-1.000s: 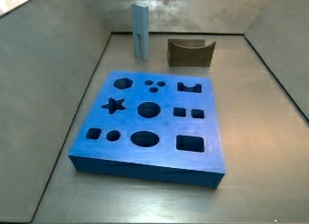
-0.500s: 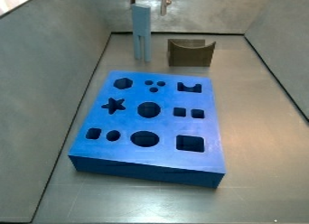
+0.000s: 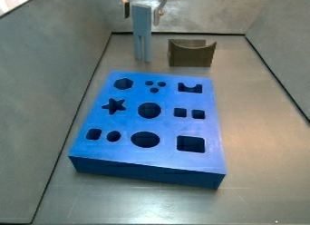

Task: Pick up the square-circle object. Move up. Move to above the board. Insert the square-circle object.
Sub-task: Pick up the square-circle object.

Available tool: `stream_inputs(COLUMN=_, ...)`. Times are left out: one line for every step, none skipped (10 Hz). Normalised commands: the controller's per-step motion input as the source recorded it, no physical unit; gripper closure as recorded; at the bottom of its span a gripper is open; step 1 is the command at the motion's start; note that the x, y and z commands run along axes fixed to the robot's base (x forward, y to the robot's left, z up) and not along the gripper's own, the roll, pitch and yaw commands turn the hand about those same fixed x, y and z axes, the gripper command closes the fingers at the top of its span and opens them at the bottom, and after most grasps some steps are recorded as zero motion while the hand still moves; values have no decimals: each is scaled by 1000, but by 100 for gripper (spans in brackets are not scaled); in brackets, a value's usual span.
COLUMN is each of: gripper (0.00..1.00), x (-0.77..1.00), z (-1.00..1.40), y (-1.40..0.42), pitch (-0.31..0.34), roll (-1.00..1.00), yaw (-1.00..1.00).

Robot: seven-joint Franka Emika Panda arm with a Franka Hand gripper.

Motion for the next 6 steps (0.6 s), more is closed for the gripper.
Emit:
stream_inputs(gripper=0, x=0, z=-26, y=-3, pitch=-3, roll=0, yaw=0)
stream_inputs(gripper=0, x=-174, z=-326, y=-83, pitch=-81, roll=0, yaw=3)
stream_inputs(gripper=0, x=-129, z=-226, y=-31, pitch=-73, roll=-11, yaw=0)
stream_inputs(gripper=100, x=0, z=0, y=0, pitch=0, roll=0, yaw=0)
stream_inputs(gripper=100, x=0, z=0, y=-11, pitch=0, roll=0, yaw=0)
stream_inputs(gripper=100, x=0, z=0, y=0, pitch=0, roll=0, yaw=0)
